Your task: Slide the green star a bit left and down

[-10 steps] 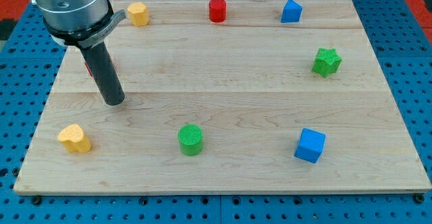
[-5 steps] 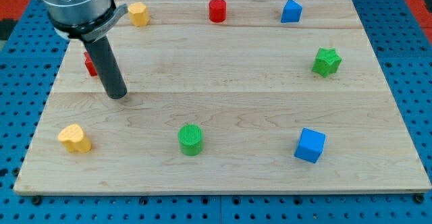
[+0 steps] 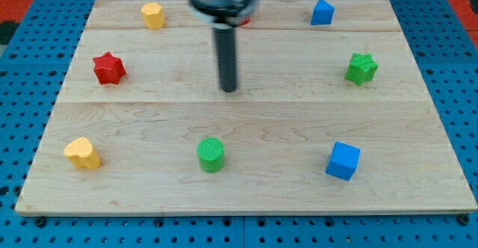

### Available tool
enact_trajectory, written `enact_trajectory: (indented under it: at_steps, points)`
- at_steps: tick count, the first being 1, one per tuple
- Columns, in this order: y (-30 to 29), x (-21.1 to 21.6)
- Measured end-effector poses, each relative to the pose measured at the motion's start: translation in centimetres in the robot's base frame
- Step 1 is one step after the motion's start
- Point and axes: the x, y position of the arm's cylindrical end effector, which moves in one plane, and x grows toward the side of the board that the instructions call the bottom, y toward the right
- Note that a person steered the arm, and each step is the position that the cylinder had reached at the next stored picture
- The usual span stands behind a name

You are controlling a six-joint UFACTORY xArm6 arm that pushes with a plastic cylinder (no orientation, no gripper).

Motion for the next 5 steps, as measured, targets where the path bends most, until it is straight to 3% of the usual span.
enact_trajectory:
  at_steps: [1, 2, 3, 5]
  points:
    - [10.0, 1.7]
    - [20.3, 0.7]
    - [25.0, -0.2]
    - [24.8, -3.9]
